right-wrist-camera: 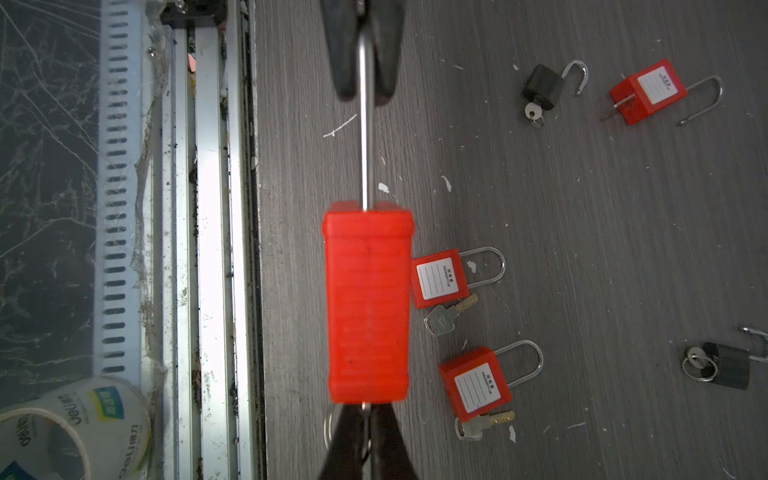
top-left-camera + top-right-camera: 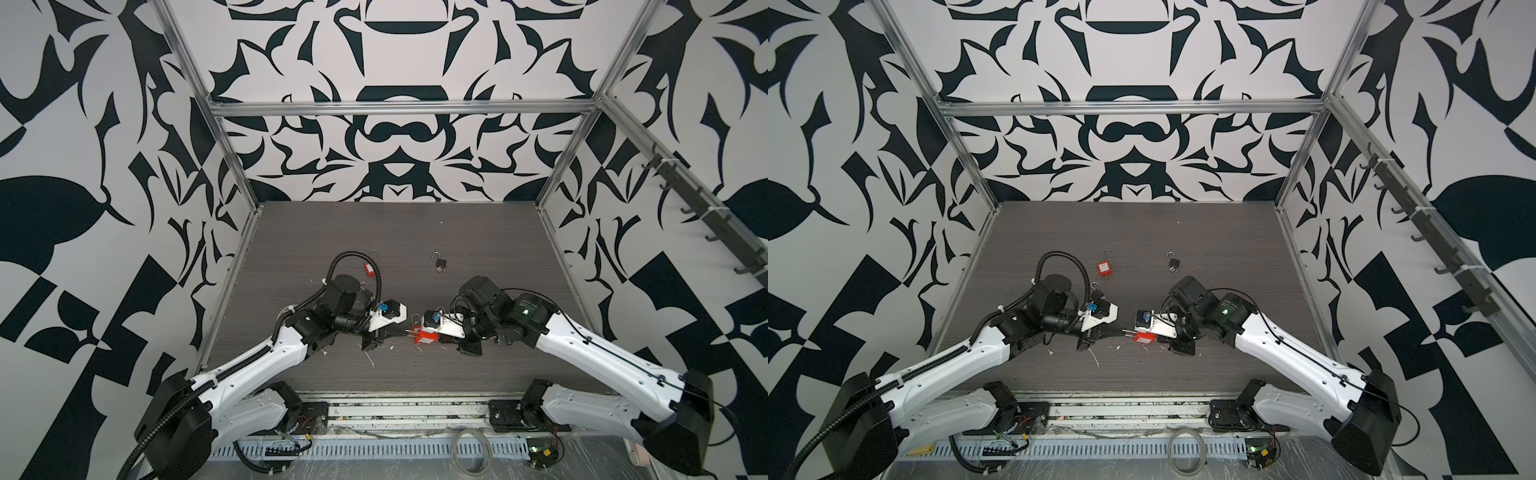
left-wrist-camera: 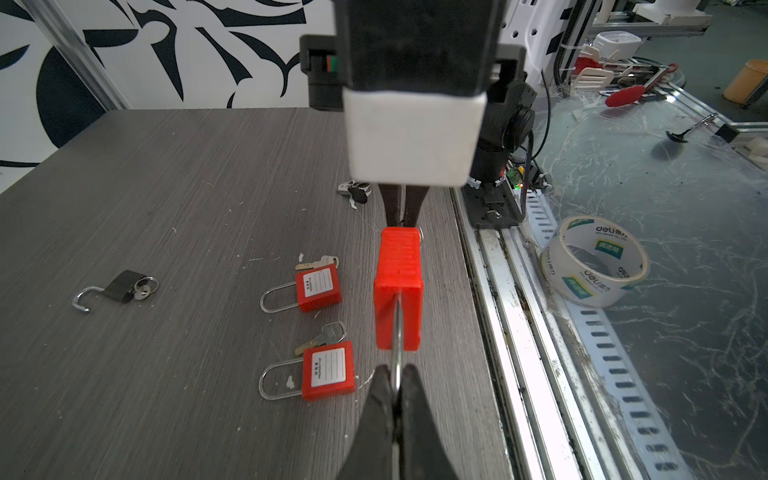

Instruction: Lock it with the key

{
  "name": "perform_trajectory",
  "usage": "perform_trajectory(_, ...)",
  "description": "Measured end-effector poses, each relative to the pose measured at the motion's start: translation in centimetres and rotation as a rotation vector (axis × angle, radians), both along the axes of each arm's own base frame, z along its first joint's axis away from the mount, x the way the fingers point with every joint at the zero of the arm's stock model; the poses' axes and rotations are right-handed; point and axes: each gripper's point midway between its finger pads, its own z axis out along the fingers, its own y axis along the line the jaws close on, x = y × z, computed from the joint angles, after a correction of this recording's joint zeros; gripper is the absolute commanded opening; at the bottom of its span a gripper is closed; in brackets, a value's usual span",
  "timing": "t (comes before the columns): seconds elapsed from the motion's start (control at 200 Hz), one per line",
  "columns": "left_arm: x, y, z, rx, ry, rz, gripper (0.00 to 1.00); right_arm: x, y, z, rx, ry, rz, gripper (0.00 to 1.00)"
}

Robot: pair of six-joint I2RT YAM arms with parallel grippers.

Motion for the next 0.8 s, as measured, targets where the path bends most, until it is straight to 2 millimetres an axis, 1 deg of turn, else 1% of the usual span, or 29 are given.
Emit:
perform_trajectory(0.165, 0.3, 0.4, 0.2, 0.003, -0.015, 0.011, 0.0, 0.0, 0.1, 0.1, 0.02, -0.02, 0.009, 0.0)
perform_trajectory(0.3, 0.7, 1.1, 0.5, 0.005, -0.024, 0.018, 0.0, 0.2, 0.6, 0.2, 0.056, -0.042, 0.015, 0.0)
perform_trajectory(0.485, 1.1, 1.7, 0.8, 0.012, -0.051, 0.022, 0.0, 0.8, 0.9, 0.8, 0.099, -0.063, 0.009, 0.0)
perform_trajectory(0.61, 1.6, 1.9, 1.5, 0.009, -0.079, 0.022, 0.0, 1.1, 0.9, 1.3, 0.128, -0.057, 0.001, 0.0)
perform_trajectory(0.665, 1.8, 2.1, 1.7, 0.012, -0.083, 0.027, 0.0, 1.2, 0.3, 1.1, 0.114, -0.049, -0.015, 0.0)
perform_trajectory(0.8, 2.5, 2.6, 1.6, 0.021, -0.088, 0.046, 0.0, 0.7, -1.8, -0.8, 0.02, 0.019, -0.066, 0.0)
